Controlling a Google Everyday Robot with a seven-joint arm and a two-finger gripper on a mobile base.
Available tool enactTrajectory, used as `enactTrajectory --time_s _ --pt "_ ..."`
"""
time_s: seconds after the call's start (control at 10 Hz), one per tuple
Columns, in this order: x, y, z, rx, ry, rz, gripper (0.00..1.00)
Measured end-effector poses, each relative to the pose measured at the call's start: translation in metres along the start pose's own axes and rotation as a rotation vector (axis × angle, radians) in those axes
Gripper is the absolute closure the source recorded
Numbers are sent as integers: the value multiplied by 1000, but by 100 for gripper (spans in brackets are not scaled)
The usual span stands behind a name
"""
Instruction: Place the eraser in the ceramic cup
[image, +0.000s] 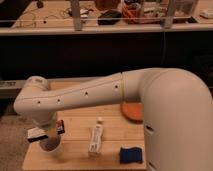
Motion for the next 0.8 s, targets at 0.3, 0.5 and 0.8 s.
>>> enactTrajectory --time_s 0.3,0.5,0.8 --pt "0 13 -8 54 -11 -75 100" --pt "4 19 -10 71 -22 -153 100" --pt "6 21 -18 8 -19 -306 100"
